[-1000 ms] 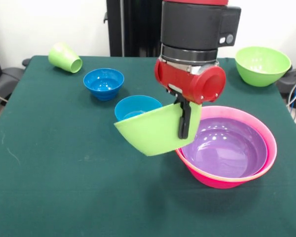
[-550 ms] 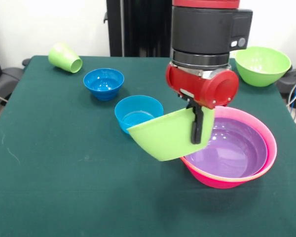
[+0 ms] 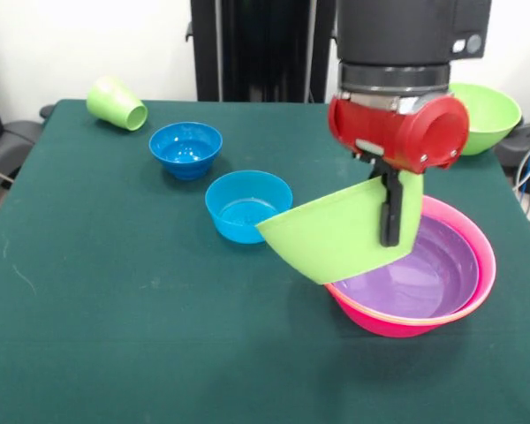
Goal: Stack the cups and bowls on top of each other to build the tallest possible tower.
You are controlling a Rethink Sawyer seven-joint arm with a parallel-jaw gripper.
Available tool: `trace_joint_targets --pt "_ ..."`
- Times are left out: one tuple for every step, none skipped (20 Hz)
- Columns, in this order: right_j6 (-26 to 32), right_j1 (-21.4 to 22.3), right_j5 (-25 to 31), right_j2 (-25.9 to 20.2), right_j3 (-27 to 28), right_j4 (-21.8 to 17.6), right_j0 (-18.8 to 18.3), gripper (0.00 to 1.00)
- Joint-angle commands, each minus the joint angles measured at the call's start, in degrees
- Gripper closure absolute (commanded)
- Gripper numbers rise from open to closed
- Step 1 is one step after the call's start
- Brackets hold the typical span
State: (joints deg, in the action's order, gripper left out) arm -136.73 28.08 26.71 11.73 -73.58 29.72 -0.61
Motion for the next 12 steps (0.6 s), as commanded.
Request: trace_joint_targets --pt "-10.95 3.54 4.75 -5.45 -5.14 3.18 1.04 1.0" --pt "-10.81 3.71 4.37 -5.81 -5.64 3.6 1.1 1.0" --pt "-10.74 3.85 4.32 -5.93 -5.91 3.96 1.24 1.0" --pt "-10.62 4.01 4.65 -6.15 -6.13 4.21 1.2 1.0" --pt "-10.51 4.17 4.99 -6.36 -6.35 4.47 1.16 1.0" --pt "-10.73 4.62 5.55 -6.33 -6.87 4.73 1.51 1.0" --pt "-10.89 4.8 5.74 -6.22 -7.16 4.92 1.79 1.0" --pt "-11.14 5.07 5.76 -6.12 -7.78 5.18 2.22 1.0" --pt "-11.09 5.15 5.64 -6.07 -8.11 5.37 2.44 1.0" --pt "-10.98 5.3 5.5 -6.12 -8.6 5.59 2.62 1.0" --pt "-10.88 5.45 5.36 -6.17 -9.1 5.81 2.8 1.0" --pt "-10.78 5.71 4.95 -6.37 -9.83 6.03 2.99 1.0"
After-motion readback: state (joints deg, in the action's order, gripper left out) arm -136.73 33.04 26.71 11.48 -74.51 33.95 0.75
